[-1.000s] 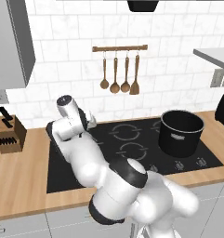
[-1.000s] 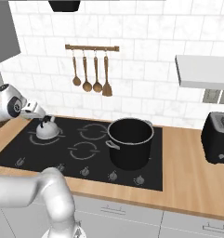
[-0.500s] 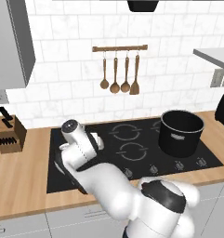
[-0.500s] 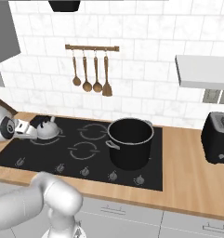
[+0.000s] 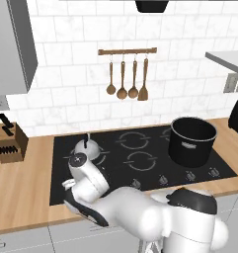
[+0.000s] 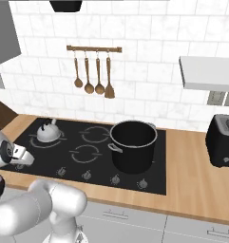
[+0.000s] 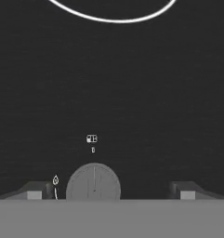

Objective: Pick the kettle from the counter and place it on a stove burner. Then turn the burner on.

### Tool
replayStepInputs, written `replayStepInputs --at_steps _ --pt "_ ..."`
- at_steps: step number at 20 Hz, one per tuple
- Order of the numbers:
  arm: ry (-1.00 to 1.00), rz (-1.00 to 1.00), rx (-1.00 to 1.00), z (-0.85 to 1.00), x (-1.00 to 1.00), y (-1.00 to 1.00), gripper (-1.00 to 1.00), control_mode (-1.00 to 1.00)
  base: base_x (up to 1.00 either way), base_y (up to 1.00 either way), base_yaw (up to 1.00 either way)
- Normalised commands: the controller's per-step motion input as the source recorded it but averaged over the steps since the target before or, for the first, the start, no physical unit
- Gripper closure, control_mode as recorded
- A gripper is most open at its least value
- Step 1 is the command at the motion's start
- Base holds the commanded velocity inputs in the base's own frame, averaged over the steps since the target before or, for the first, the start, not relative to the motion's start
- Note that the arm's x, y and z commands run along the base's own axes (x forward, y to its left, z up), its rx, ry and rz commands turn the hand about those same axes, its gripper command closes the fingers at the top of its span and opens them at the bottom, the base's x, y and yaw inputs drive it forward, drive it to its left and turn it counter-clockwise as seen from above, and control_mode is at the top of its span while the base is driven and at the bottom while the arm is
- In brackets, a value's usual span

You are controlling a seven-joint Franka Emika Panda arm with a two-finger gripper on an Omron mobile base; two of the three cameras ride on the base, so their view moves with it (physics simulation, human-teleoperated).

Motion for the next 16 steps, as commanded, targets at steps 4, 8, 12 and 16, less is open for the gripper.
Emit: replayStepInputs --at_steps 4,8,12,16 --pt "0.07 0.01 0.0 0.04 0.15 0.3 -1.0 -1.0 0.0 0.0 0.0" --pt "0.08 0.0 0.0 0.02 0.14 0.2 -1.0 -1.0 0.0 0.0 0.0" --pt "0.0 0.0 0.0 -0.21 0.12 0.0 -1.0 -1.0 0.0 0.0 0.0" --pt "0.01 0.0 0.0 -0.41 -0.16 -0.02 -1.0 -1.0 0.0 0.0 0.0"
